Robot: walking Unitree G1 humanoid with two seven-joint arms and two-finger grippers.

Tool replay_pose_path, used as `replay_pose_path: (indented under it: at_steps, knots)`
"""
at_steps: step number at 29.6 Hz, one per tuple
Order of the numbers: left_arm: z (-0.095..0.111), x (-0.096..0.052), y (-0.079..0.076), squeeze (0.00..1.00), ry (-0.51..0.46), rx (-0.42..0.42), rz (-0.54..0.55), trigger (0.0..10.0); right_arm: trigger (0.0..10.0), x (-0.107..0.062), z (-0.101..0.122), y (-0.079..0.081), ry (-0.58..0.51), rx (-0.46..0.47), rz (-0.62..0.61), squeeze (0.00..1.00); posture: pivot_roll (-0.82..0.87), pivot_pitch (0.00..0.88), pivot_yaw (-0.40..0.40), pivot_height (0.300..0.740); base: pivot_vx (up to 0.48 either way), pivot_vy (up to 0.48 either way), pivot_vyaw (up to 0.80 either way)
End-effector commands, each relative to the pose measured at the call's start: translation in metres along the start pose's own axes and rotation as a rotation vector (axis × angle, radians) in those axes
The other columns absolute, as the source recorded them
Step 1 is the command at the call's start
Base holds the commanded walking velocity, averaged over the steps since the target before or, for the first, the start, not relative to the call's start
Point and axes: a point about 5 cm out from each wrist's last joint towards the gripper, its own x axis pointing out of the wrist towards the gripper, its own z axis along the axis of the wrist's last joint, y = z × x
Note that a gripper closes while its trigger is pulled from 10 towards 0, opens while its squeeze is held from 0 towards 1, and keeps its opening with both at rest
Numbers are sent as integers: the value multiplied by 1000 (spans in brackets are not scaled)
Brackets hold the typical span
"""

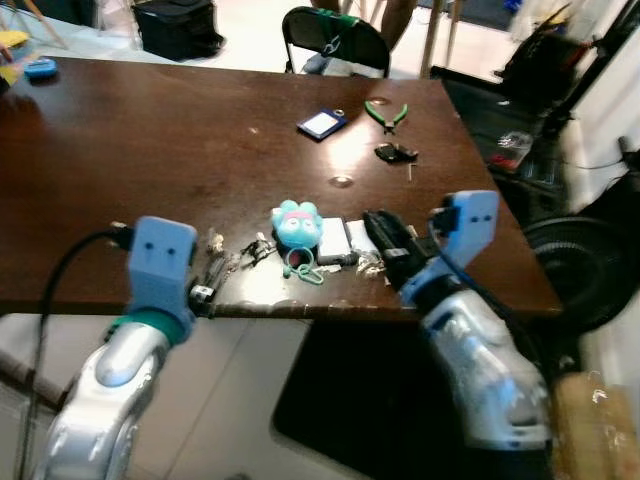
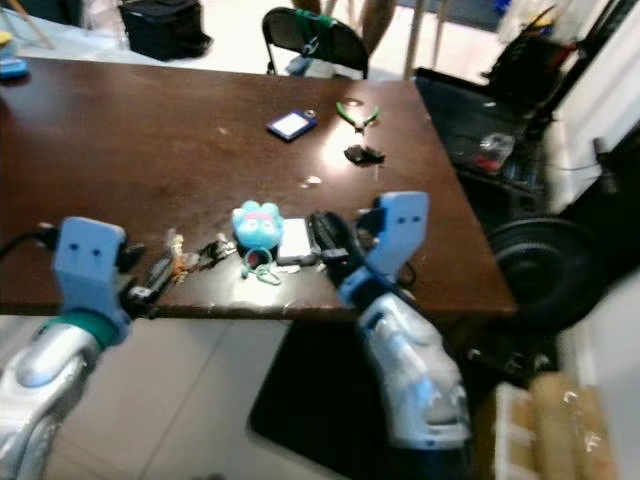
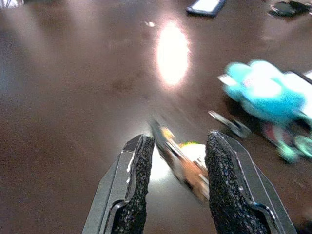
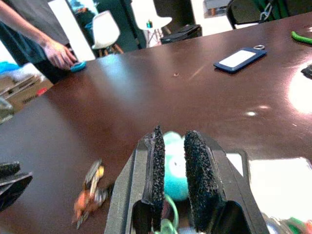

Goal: Hang keys on a hook

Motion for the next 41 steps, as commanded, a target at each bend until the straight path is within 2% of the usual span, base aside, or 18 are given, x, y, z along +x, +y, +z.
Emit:
replay_pose_path:
  at_steps: [1, 10, 14, 17, 18, 24, 28, 29, 30, 31, 33, 34, 35, 36, 37, 38, 41]
  knots:
    - [-2, -2, -2, 0, 9, 2, -8, 10000, 10000, -4, 0, -5, 8, -22, -19, 0, -34, 100, 55, 740, 401, 262, 0]
    - [0, -2, 0, 0, 2, 32, -3, 10000, 10000, -4, 0, -3, 11, -31, -15, 0, -35, 103, 56, 740, 53, 0, 0]
    - [11, 1, 2, 0, -37, 41, 30, 10000, 10000, -3, -1, -3, 12, -29, -15, 0, -29, 104, 61, 740, 0, 0, 0]
    - [11, 1, 2, 0, -37, 41, 30, 10000, 10000, -3, -1, -3, 12, -29, -15, 0, -29, 104, 61, 740, 0, 0, 0]
    - [17, 3, 0, 0, -58, 81, 18, 10000, 10000, -3, -1, -2, 12, -26, -15, 0, -28, 104, 64, 740, 0, 0, 0]
    - [19, 4, -2, 0, -60, 86, 2, 10000, 10000, -3, -2, -2, 11, -23, -17, 0, -30, 104, 69, 740, 0, 0, 0]
    - [17, 5, -8, 0, -32, 85, -46, 10000, 10000, -4, -2, -2, 10, -17, -24, 0, -31, 106, 72, 740, 0, 0, 0]
    - [18, 5, -9, 0, -38, 120, -70, 10000, 10000, -4, -2, -2, 10, -17, -25, 0, -30, 108, 72, 740, 0, 0, 0]
    - [18, 5, -9, 0, -38, 120, -70, 10000, 10000, -4, -2, -2, 10, -17, -25, 0, -30, 108, 72, 740, 0, 0, 0]
    - [15, 6, -10, 0, -21, 201, -110, 10000, 10000, -4, -2, -2, 10, -18, -26, 0, -29, 108, 71, 740, 0, 0, 0]
    - [15, 6, -10, 0, -21, 201, -110, 10000, 10000, -4, -2, -2, 10, -18, -26, 0, -29, 108, 71, 740, 0, 0, 0]
    - [10, 8, -8, 0, 16, 282, -127, 10000, 10000, -3, -1, -2, 14, -24, -29, 0, -29, 108, 71, 740, 0, 0, 0]
    - [10, 8, -8, 0, 16, 282, -127, 10000, 10000, -3, -1, -2, 14, -24, -29, 0, -29, 108, 71, 740, 0, 0, 0]
    - [4, 10, 1, 0, 74, 331, -129, 10000, 10000, -1, -1, -3, 24, -43, -32, 0, -29, 112, 74, 740, 0, 0, 0]
    - [4, 10, 1, 0, 74, 331, -129, 10000, 10000, -1, -1, -3, 24, -43, -32, 0, -29, 112, 74, 740, 0, 0, 0]
    - [-1, 10, 12, 0, 135, 328, -111, 10000, 10000, 2, 0, -2, 39, -97, -17, 0, -19, 118, 73, 740, 0, 0, 0]
    - [-1, 10, 12, 0, 135, 328, -111, 10000, 10000, 2, 0, -2, 39, -97, -17, 0, -19, 118, 73, 740, 0, 0, 0]
